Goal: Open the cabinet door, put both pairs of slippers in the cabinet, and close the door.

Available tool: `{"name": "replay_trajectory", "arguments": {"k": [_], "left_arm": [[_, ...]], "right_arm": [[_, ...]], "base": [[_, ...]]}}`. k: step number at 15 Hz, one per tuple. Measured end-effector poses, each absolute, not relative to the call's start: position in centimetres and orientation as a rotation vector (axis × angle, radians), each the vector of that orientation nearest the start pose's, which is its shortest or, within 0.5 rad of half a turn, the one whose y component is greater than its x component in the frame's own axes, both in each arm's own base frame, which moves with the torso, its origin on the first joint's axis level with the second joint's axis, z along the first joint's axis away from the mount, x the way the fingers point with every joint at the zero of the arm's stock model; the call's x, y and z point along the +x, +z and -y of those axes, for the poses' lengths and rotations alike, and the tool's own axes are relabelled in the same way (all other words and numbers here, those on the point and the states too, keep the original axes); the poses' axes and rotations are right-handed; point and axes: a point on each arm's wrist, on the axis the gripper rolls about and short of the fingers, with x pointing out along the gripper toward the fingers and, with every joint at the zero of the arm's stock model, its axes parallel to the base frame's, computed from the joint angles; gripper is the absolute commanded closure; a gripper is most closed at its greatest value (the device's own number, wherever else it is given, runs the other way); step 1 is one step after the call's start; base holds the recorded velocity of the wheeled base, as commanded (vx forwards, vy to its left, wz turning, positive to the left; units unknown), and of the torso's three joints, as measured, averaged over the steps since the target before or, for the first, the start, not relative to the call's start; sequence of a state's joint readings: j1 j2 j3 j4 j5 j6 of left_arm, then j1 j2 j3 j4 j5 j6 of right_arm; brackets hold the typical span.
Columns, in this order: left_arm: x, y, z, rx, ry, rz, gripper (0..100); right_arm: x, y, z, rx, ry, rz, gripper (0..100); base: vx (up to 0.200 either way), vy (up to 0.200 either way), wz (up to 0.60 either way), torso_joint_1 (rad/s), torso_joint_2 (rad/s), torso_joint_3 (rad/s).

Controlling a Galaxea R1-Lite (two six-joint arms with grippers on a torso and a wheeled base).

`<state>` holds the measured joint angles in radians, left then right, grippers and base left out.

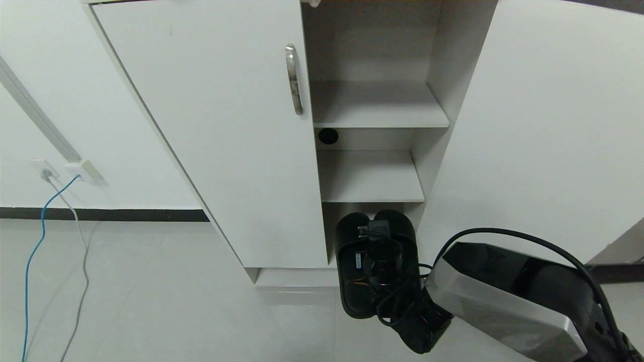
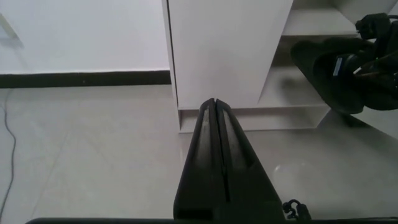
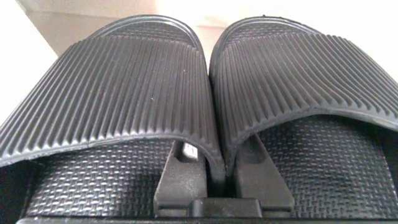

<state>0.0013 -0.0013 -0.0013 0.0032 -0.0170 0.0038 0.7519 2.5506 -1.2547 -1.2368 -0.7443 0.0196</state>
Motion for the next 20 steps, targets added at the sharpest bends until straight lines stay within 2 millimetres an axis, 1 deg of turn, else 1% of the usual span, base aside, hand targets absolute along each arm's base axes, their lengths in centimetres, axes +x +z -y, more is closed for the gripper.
{"name": "replay_trajectory", "arguments": {"k": [3,6,12,15,20], "left_arm": [[-2.3,7.5,0.0,0.004,-0.016,-0.001,100],[-2.3,7.6,0.0,0.004,-0.014,0.000,100],[-2.3,7.6,0.0,0.003,-0.014,0.000,100],[-2.3,7.6,0.0,0.003,-0.014,0.000,100],[-2.3,7.6,0.0,0.003,-0.014,0.000,100]], "right_arm": [[35.1,3.1,-30.4,-0.046,-0.004,0.106,100],[34.9,3.8,-30.3,-0.049,0.004,0.163,100],[34.4,5.5,-30.1,-0.043,0.012,0.192,100],[34.2,5.6,-30.0,-0.046,0.013,0.189,100],[34.2,5.5,-30.0,-0.051,0.013,0.184,100]], "base": [[0.000,0.000,0.00,0.004,0.00,-0.193],[0.000,0.000,0.00,0.001,0.00,-0.033],[0.000,0.000,0.00,0.000,0.00,0.000],[0.000,0.000,0.00,0.000,0.00,0.000],[0.200,0.000,0.00,0.003,0.00,0.002]]}}
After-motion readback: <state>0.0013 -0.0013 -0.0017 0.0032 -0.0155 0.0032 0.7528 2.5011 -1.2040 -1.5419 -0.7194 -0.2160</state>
